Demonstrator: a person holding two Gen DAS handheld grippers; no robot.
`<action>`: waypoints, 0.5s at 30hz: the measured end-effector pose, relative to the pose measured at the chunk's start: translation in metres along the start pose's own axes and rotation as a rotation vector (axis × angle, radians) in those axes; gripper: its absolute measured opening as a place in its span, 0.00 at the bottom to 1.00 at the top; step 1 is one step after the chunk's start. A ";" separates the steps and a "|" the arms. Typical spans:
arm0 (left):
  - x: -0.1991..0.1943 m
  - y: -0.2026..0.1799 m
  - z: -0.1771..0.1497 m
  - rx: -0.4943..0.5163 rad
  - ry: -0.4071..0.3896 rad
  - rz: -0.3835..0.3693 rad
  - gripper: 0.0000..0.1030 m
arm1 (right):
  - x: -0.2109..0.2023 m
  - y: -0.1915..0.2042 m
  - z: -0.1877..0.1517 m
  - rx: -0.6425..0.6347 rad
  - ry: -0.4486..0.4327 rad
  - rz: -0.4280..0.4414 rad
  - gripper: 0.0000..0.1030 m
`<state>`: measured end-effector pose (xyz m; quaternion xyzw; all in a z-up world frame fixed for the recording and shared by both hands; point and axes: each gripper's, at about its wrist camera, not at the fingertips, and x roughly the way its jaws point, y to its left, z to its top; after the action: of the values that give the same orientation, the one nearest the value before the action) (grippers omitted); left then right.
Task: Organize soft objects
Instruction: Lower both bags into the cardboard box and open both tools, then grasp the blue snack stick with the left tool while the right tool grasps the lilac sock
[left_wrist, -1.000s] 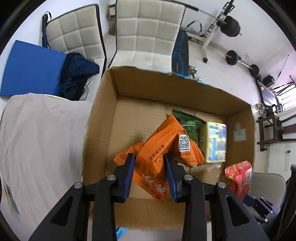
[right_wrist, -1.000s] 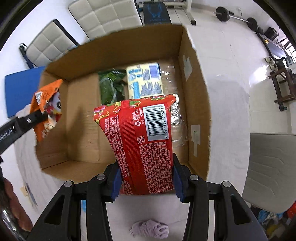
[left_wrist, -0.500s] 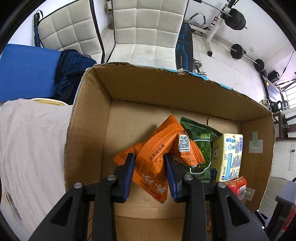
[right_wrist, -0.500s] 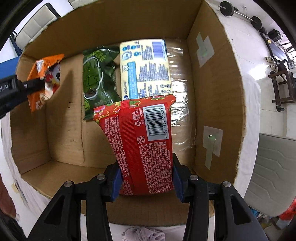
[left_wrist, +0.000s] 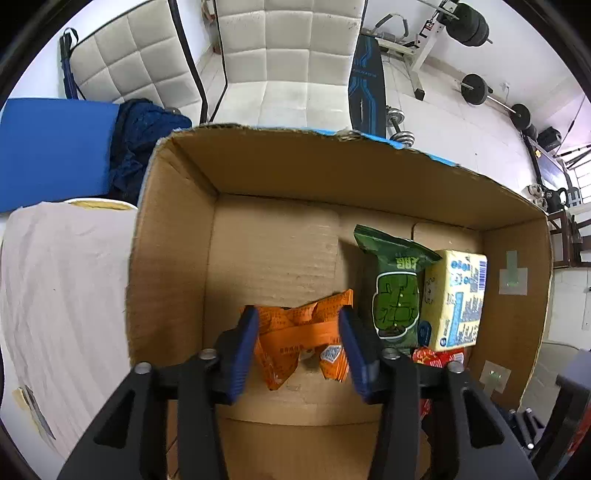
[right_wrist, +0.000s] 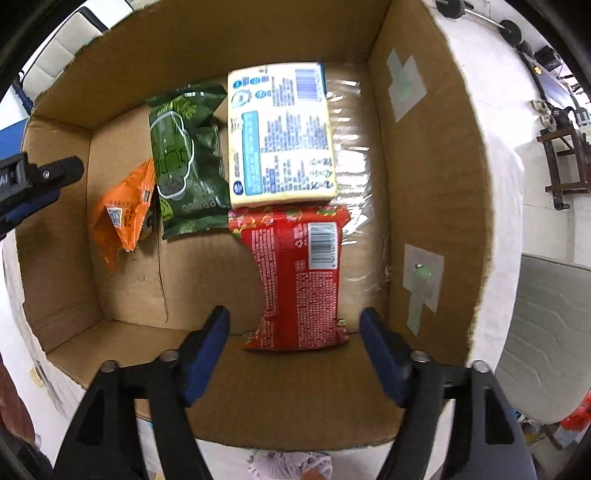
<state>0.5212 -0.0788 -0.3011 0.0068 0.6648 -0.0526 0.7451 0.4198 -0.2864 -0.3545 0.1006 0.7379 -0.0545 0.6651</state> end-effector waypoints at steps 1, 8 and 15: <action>-0.004 0.000 -0.002 0.003 -0.010 0.005 0.49 | -0.003 -0.001 -0.001 0.005 -0.007 0.004 0.90; -0.033 0.006 -0.027 0.014 -0.073 0.015 0.94 | -0.026 -0.002 -0.009 -0.007 -0.074 0.000 1.00; -0.067 0.004 -0.068 0.039 -0.150 0.033 0.96 | -0.053 0.002 -0.030 -0.051 -0.155 -0.016 1.00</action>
<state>0.4470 -0.0647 -0.2426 0.0282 0.6059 -0.0535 0.7933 0.3964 -0.2820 -0.2989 0.0732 0.6860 -0.0486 0.7223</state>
